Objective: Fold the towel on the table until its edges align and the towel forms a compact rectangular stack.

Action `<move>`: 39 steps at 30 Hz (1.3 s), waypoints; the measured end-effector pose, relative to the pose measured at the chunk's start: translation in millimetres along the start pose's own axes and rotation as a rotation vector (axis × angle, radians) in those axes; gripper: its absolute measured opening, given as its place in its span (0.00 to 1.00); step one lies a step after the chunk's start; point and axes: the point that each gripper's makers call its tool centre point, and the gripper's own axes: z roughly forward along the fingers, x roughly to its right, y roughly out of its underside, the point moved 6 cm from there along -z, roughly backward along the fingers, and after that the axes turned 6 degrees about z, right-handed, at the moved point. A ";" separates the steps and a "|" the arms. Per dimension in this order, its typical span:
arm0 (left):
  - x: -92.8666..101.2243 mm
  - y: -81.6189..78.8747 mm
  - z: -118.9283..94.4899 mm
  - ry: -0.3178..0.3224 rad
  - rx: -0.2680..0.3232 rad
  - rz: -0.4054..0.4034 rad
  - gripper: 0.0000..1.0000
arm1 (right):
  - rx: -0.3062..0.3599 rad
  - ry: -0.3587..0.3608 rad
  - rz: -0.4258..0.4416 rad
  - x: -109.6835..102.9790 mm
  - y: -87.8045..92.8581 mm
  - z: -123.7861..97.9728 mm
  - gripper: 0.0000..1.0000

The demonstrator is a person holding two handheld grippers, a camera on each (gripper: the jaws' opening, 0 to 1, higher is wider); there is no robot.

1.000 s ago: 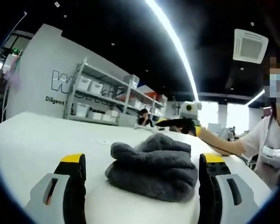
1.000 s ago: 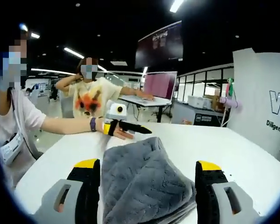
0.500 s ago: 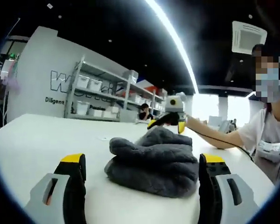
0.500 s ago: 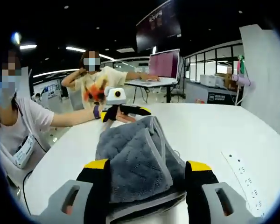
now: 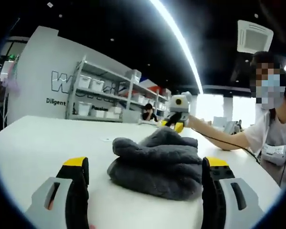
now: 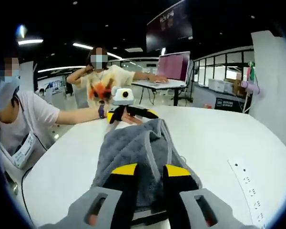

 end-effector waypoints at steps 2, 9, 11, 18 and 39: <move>0.0 0.5 0.2 0.000 -0.004 0.003 0.96 | -0.013 0.030 -0.023 2.4 -0.7 -2.9 0.08; 3.8 2.6 1.7 0.009 -0.014 0.004 0.95 | 0.056 0.135 -0.059 14.5 -14.2 -19.1 0.05; 4.9 3.1 1.7 0.010 -0.015 0.005 0.95 | 0.075 0.160 -0.058 20.4 -17.3 -24.4 0.05; 5.2 5.5 1.2 0.003 -0.035 0.015 0.94 | 0.082 0.271 -0.012 36.7 -12.2 -30.5 0.05; 3.4 9.8 0.7 0.007 -0.079 0.040 0.92 | 0.070 0.363 0.157 70.1 48.0 15.8 0.18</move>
